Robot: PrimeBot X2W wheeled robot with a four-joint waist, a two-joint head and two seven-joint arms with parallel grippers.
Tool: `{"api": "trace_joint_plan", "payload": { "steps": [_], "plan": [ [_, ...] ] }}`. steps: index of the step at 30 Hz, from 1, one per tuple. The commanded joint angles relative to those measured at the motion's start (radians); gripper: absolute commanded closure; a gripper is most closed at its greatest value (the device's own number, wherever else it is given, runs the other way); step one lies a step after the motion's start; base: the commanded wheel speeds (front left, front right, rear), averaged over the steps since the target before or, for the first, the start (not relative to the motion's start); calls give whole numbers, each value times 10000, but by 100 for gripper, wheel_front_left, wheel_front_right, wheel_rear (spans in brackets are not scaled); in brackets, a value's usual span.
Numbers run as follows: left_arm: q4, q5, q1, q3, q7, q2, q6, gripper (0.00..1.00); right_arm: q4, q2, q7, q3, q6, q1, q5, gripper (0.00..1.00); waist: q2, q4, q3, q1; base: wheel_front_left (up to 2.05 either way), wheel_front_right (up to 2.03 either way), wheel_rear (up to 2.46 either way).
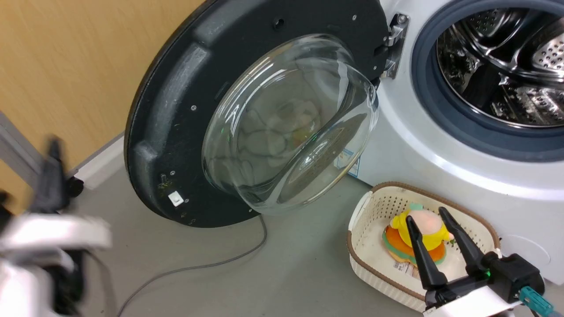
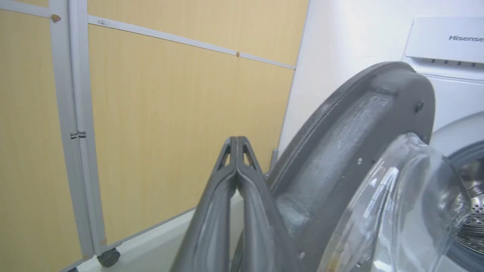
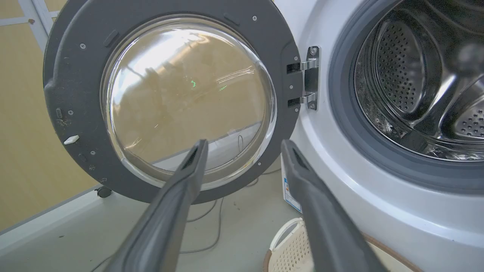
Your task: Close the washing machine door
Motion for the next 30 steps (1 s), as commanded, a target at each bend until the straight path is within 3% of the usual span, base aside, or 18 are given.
{"api": "trace_joint_plan", "payload": {
  "steps": [1, 4, 13, 14, 20, 30],
  "plan": [
    [426, -226, -757, 356, 289, 517, -95, 100, -143, 21, -45, -132, 8, 178, -124, 0, 0, -47, 126, 0, 0, 0, 0],
    [1334, -1197, -1771, 1074, 768, 835, -143, 100, -270, -39, -45, -147, 8, 183, -186, 0, 0, -266, 340, 0, 0, 0, 0],
    [4438, -4669, -4090, 2922, 3041, 960, 137, 100, -348, -135, -45, -85, 8, -5, -192, 0, 0, -805, 540, 0, 0, 0, 0],
    [5145, -5615, -4545, 3234, 3867, 812, 155, 100, -340, -135, -45, -108, 8, -13, -216, 0, 0, -911, 540, 0, 0, 0, 0],
    [5729, -6884, -4742, 3413, 5301, 362, 6, 100, -344, -83, -45, -145, 8, -8, -210, 0, 0, -1079, 468, 0, 0, 0, 0],
    [5208, -7687, -3796, 3086, 7097, 26, -527, 100, -285, 133, -45, -262, 8, 145, -173, 0, 0, -1272, 74, 0, 0, 0, 0]
  ]
}}
